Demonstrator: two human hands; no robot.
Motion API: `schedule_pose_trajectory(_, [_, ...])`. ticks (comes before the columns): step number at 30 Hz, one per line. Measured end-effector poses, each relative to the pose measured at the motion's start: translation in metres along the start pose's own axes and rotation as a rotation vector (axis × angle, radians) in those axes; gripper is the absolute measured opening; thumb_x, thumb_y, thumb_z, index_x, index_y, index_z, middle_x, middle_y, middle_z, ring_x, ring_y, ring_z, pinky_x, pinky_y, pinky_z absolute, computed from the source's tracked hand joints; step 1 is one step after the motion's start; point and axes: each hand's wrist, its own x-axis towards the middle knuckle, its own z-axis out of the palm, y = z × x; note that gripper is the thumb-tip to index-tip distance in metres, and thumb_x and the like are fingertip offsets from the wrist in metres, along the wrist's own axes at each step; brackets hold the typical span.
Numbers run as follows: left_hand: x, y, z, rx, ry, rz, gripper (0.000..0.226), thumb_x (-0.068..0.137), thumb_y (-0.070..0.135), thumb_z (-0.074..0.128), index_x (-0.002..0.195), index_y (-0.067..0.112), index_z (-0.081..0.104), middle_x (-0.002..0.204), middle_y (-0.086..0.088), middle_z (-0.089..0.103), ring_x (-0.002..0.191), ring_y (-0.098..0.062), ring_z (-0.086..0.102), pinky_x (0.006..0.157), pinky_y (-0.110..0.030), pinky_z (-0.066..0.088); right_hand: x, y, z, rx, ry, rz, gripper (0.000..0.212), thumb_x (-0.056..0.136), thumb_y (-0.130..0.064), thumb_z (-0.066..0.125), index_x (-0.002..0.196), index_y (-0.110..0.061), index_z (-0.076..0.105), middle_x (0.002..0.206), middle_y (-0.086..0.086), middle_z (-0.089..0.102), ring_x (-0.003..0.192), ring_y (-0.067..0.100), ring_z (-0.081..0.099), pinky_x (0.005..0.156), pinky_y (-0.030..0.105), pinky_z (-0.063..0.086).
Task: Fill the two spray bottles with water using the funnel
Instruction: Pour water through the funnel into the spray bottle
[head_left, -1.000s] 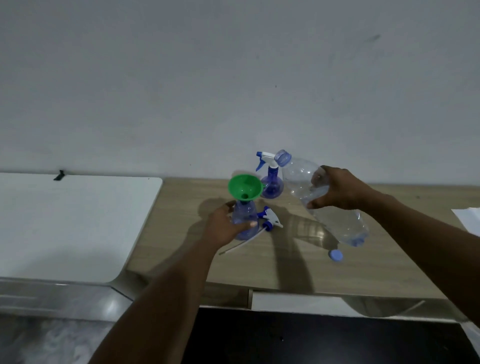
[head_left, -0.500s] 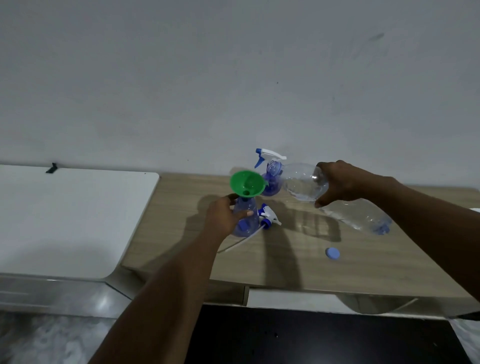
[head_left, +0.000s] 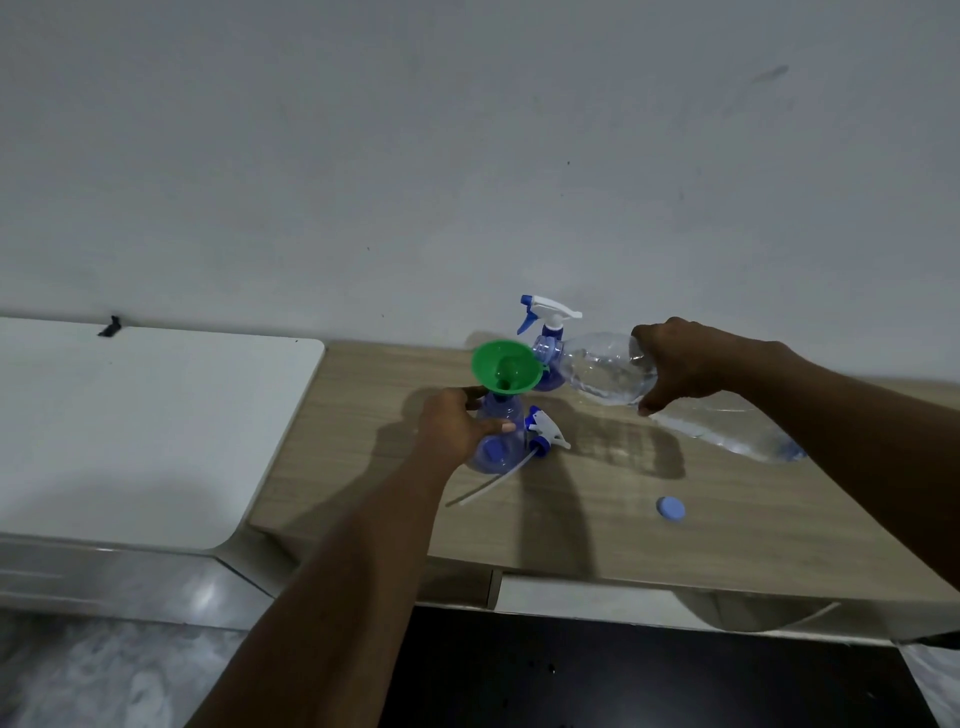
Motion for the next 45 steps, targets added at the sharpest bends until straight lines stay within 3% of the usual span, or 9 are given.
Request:
schedule_pose_trajectory(5, [0.002,-0.003,0.001,-0.008,0.014,0.012,0.075,0.062,0.038,0.094,0.128,0.017,0.066,0.112,-0.001,0.073,0.095,-0.015,0.068,0.089,-0.029,0.052,0.001,-0.003,-0.006,-0.055,-0.022,0.004,0.068,0.057,-0.052,0.089,0.101,-0.026,0.044,0.092,-0.002,0.054,0.089,0.023,0.057,0.069,0.035,0.05])
schedule_pose_trajectory(13, [0.002,-0.003,0.001,-0.002,0.007,0.021,0.077,0.062,0.041,0.093,0.13,0.018,0.065,0.112,0.0,0.073,0.096,-0.013,0.067,0.084,-0.023,0.047,0.001,-0.007,-0.011,-0.086,-0.035,0.003,0.072,0.06,-0.051,0.088,0.113,-0.02,0.05,0.094,-0.003,0.053,0.091,0.021,0.055,0.066,0.033,0.045])
schedule_pose_trajectory(23, [0.002,-0.003,0.0,-0.019,-0.014,0.008,0.078,0.062,0.038,0.094,0.131,0.017,0.064,0.114,-0.001,0.072,0.092,-0.01,0.064,0.081,-0.022,0.045,0.001,-0.01,-0.014,-0.116,-0.048,0.001,0.073,0.061,-0.05,0.087,0.116,-0.019,0.05,0.097,-0.003,0.05,0.094,0.022,0.055,0.072,0.034,0.049])
schedule_pose_trajectory(45, [0.001,-0.001,-0.001,-0.011,-0.013,0.022,0.077,0.063,0.037,0.093,0.131,0.015,0.064,0.115,-0.002,0.072,0.094,-0.011,0.064,0.083,-0.023,0.047,-0.003,-0.016,-0.022,-0.155,-0.07,0.006,0.07,0.065,-0.05,0.086,0.116,-0.018,0.05,0.093,-0.004,0.046,0.09,0.021,0.052,0.068,0.032,0.044])
